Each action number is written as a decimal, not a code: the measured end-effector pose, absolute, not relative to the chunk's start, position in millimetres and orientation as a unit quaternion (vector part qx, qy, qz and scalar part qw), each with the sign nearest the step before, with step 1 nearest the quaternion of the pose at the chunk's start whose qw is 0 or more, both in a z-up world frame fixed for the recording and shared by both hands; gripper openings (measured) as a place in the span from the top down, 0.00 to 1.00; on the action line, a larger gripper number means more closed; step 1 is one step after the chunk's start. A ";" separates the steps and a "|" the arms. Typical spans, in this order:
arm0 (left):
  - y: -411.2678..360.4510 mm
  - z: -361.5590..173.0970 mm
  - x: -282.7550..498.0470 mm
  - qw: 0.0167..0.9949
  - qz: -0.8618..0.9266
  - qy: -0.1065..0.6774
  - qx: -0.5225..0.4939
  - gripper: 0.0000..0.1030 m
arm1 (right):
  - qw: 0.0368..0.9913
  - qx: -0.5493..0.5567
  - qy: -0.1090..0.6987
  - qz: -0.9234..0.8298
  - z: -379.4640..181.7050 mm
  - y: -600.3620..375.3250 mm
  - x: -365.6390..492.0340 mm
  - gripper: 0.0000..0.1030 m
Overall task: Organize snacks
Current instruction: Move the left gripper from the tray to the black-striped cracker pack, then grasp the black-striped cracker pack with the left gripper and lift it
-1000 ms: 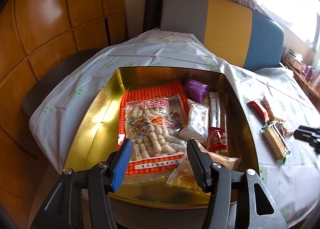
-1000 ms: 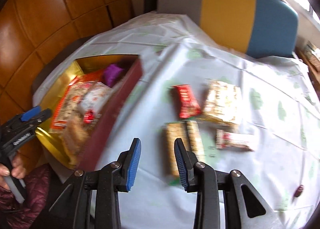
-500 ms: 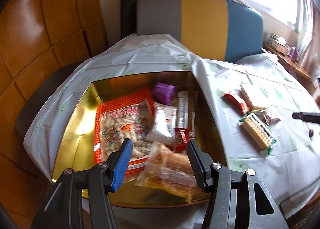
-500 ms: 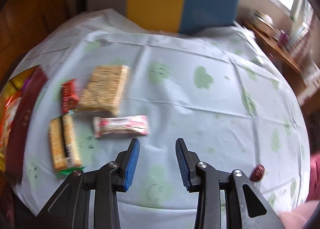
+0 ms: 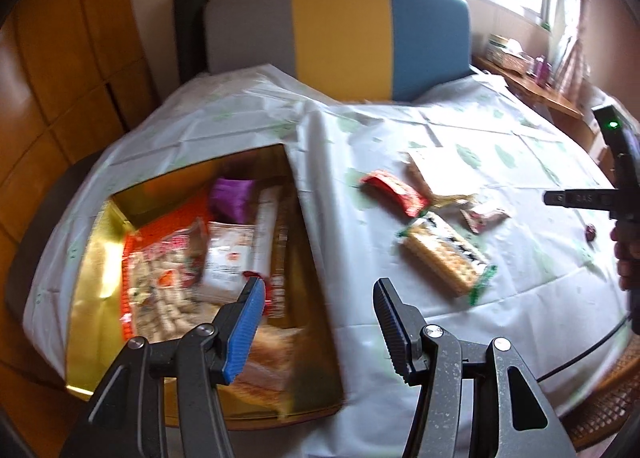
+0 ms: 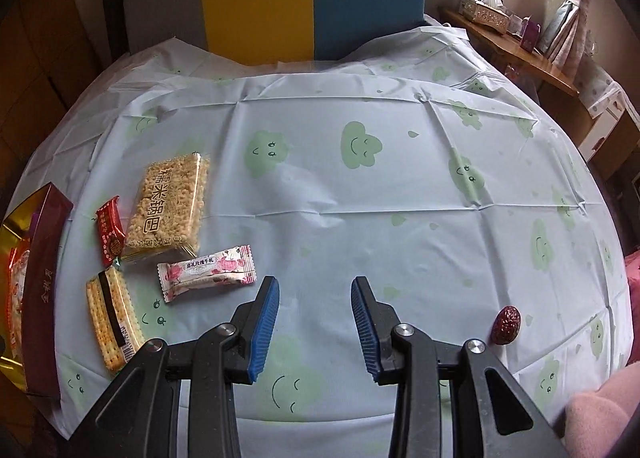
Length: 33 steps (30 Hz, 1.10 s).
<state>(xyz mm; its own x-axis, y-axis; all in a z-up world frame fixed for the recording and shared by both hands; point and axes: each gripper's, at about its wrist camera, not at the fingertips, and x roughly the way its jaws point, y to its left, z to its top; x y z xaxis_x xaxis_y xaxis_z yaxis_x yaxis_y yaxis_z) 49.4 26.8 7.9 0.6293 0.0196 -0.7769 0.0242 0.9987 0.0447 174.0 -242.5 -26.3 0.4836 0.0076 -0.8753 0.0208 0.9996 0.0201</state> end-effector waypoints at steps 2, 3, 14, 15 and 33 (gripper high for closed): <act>15.0 8.1 54.0 0.899 -0.013 0.437 0.028 0.45 | 0.861 0.015 0.508 -0.005 -25.6 -242.7 173.7 0.63; 9.6 6.7 57.1 0.896 -0.024 0.442 0.029 0.45 | 0.862 0.016 0.507 -0.006 -25.4 -243.1 173.5 0.63; -33.2 -24.8 102.7 0.855 -0.059 0.513 -0.037 0.44 | 0.869 0.021 0.495 0.005 -18.8 -241.7 171.0 0.63; -37.5 -25.9 107.9 0.855 -0.059 0.513 -0.042 0.43 | 0.869 0.021 0.494 0.006 -18.5 -241.7 170.8 0.63; -77.2 -71.4 147.5 0.852 -0.044 0.522 -0.006 0.35 | 0.869 0.028 0.494 0.012 -17.9 -242.8 174.1 0.63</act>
